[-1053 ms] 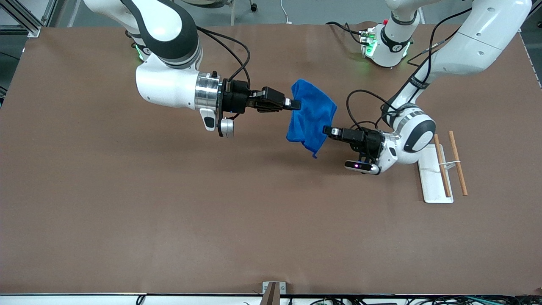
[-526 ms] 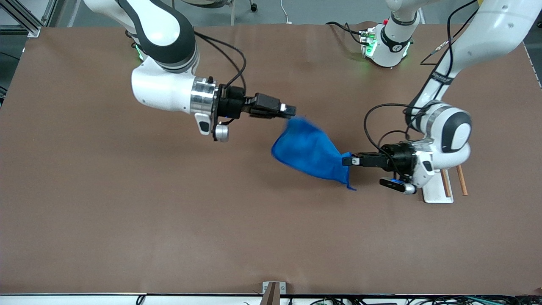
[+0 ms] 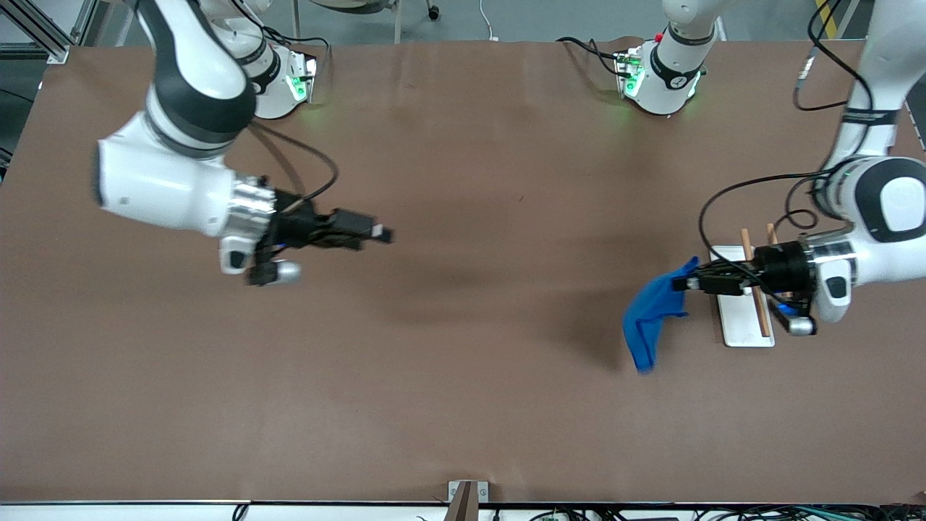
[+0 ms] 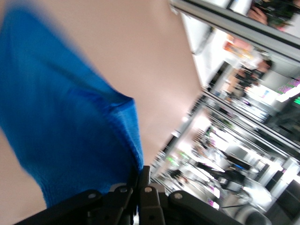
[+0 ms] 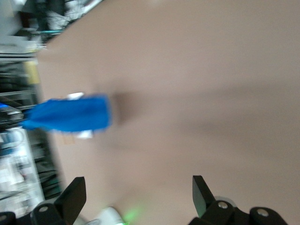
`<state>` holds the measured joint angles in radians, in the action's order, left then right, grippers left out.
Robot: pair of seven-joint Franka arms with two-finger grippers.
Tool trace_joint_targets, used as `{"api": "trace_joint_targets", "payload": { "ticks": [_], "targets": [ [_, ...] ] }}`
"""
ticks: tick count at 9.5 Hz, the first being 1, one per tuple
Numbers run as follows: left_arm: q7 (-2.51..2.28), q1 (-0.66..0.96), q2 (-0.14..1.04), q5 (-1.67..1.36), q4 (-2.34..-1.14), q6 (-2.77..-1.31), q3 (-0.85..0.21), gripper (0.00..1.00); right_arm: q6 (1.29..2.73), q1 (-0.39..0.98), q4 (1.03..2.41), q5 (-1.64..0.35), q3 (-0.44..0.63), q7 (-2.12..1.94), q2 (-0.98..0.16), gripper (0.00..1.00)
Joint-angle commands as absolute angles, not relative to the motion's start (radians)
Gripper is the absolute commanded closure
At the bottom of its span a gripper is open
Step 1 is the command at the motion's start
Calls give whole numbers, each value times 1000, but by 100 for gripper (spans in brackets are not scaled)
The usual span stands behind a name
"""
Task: Right arm passes towel to left arm to hang
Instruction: 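Drape the towel over the wooden dowels with the left gripper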
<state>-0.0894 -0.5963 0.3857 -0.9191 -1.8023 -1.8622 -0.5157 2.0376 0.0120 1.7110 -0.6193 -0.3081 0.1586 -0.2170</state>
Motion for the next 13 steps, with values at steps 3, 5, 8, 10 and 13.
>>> {"api": "trace_joint_targets", "payload": {
  "ticks": [3,5,8,10,13],
  "targets": [
    [-192,-691,354,-488,-1757,-1870,-514,100,1941,14,1729,-249,-86,175,-124,0],
    [-186,-726,359,-332,-1735,-1870,-514,100,1927,11,1729,-68,-23,169,-74,0],
    [-91,-761,356,-177,-1732,-1865,-512,100,1832,11,1723,-34,43,169,9,0],
    [4,-807,362,-94,-1706,-1867,-514,100,1665,12,1622,-35,93,134,28,0],
    [115,-810,373,7,-1651,-1868,-496,100,1589,-14,1571,-25,103,26,29,0]
  ]
}}
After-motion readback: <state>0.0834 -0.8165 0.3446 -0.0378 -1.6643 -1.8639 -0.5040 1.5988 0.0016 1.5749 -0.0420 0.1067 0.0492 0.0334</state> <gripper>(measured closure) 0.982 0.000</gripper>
